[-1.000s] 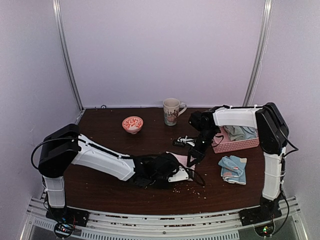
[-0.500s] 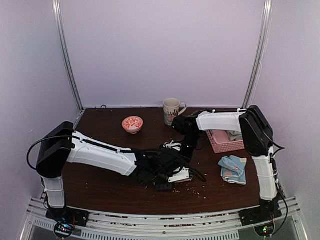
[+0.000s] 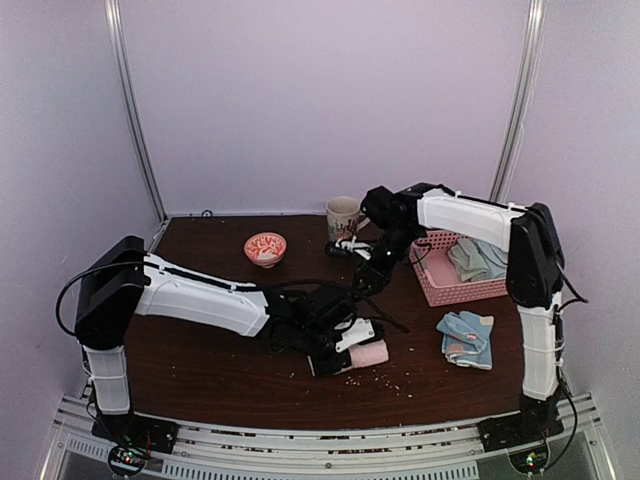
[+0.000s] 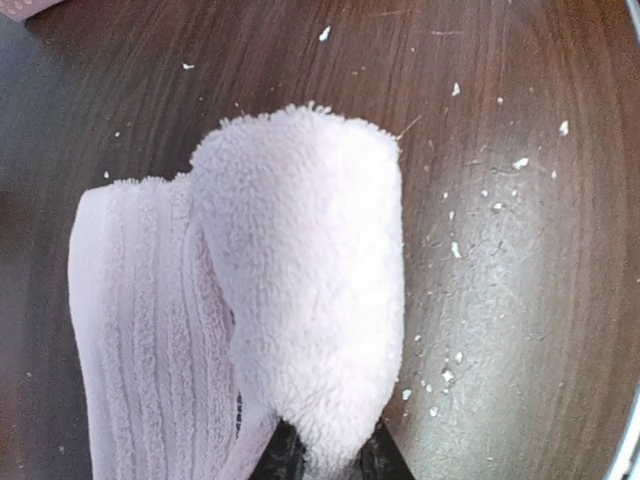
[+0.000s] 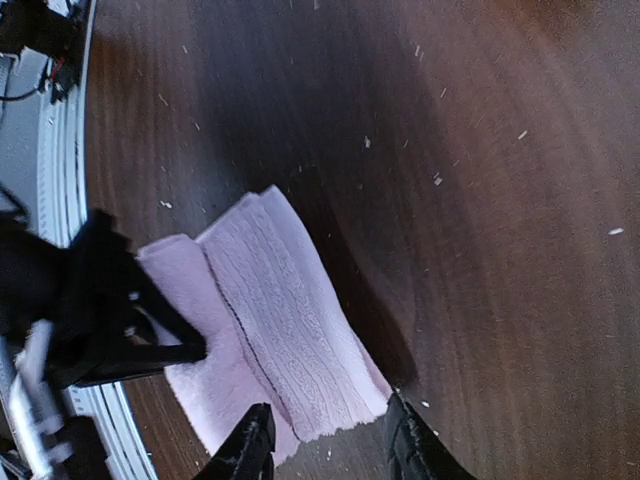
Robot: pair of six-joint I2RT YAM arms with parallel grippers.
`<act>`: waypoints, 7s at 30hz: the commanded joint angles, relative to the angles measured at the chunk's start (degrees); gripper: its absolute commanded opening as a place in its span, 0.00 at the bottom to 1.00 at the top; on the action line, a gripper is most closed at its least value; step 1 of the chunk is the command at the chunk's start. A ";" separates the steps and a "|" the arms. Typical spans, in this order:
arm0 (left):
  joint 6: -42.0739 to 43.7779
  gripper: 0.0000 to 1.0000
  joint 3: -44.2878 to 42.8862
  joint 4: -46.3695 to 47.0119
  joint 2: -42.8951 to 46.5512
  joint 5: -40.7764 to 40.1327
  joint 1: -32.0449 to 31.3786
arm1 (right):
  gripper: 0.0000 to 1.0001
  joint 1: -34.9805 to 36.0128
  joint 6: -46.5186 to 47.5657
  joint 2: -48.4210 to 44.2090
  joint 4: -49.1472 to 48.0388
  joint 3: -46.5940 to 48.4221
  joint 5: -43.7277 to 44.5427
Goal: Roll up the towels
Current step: Roll the towel at the center of the board, then pick up the towel from the center of the board.
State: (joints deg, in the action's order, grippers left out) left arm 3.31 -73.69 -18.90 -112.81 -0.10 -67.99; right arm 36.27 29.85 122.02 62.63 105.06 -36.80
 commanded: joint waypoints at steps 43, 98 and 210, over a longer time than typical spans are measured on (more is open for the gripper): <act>-6.07 0.44 -11.16 -12.67 -10.84 43.01 20.59 | 0.18 19.34 17.11 -19.58 -33.58 -46.49 26.53; 13.17 0.32 8.92 5.61 1.43 -14.39 -0.01 | 0.48 0.44 17.51 -1.96 14.82 3.94 -5.80; -5.49 0.98 -4.42 -4.44 10.21 12.34 33.66 | 0.10 0.29 1.75 -18.33 -13.57 -18.93 5.04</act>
State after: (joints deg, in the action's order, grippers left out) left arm -3.73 -80.12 -26.11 -103.44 15.16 -34.28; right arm 41.06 35.81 104.47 44.05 79.50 -24.49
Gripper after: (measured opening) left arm 0.980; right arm 0.256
